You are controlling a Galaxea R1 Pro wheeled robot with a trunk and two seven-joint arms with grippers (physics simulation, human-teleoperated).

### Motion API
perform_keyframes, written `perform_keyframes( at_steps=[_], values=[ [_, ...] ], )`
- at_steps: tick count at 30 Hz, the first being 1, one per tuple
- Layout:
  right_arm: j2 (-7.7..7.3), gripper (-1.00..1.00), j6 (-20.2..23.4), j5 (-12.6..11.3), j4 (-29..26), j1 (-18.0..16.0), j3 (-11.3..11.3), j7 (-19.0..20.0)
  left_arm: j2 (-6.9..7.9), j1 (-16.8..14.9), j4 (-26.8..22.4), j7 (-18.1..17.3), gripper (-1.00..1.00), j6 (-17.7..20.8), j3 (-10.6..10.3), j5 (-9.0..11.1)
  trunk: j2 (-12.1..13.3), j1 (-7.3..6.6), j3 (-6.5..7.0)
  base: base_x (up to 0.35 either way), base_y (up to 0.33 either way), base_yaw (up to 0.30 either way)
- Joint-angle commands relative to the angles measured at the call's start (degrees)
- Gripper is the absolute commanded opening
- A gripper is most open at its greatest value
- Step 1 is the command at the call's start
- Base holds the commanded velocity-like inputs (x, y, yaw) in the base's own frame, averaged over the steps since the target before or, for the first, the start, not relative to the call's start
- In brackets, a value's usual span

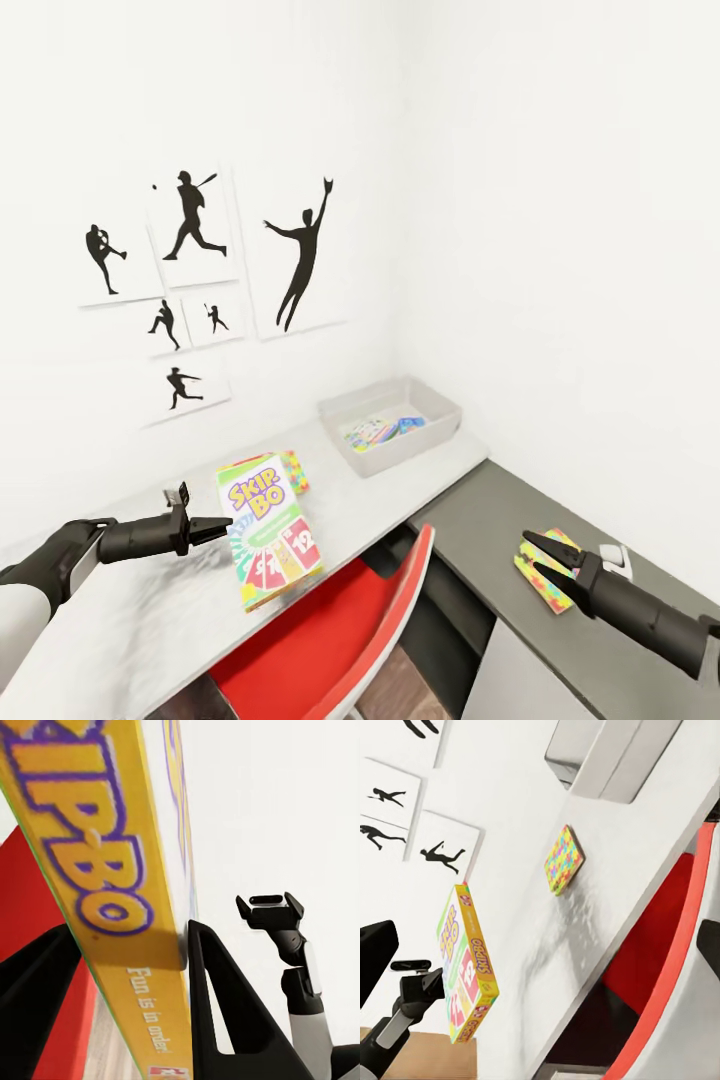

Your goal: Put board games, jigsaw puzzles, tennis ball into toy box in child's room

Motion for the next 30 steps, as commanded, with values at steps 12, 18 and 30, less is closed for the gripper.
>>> perform_keyframes(
  at_steps=[12, 18, 30],
  values=[
    [-0.01, 1.00, 0.23, 0.56, 0.01, -0.05, -0.10, 0.68, 0.03, -0.08, 0.11, -0.24, -1.00, 0.60, -0.28, 0.22, -0.13, 0.05, -0.14, 0.179, -0.076, 0.286],
    [0.01, 1.00, 0.23, 0.56, 0.02, -0.05, -0.11, 0.73, 0.03, -0.08, 0.11, -0.24, -1.00, 0.59, -0.27, 0.24, -0.13, 0.05, -0.14, 0.247, -0.065, 0.196],
    [0.01, 1.00, 0.23, 0.51, 0.02, -0.05, -0.06, 0.75, 0.04, -0.08, 0.11, -0.24, -1.00, 0.59, -0.26, 0.30, -0.13, 0.05, -0.09, 0.225, -0.113, -0.033]
  ],
)
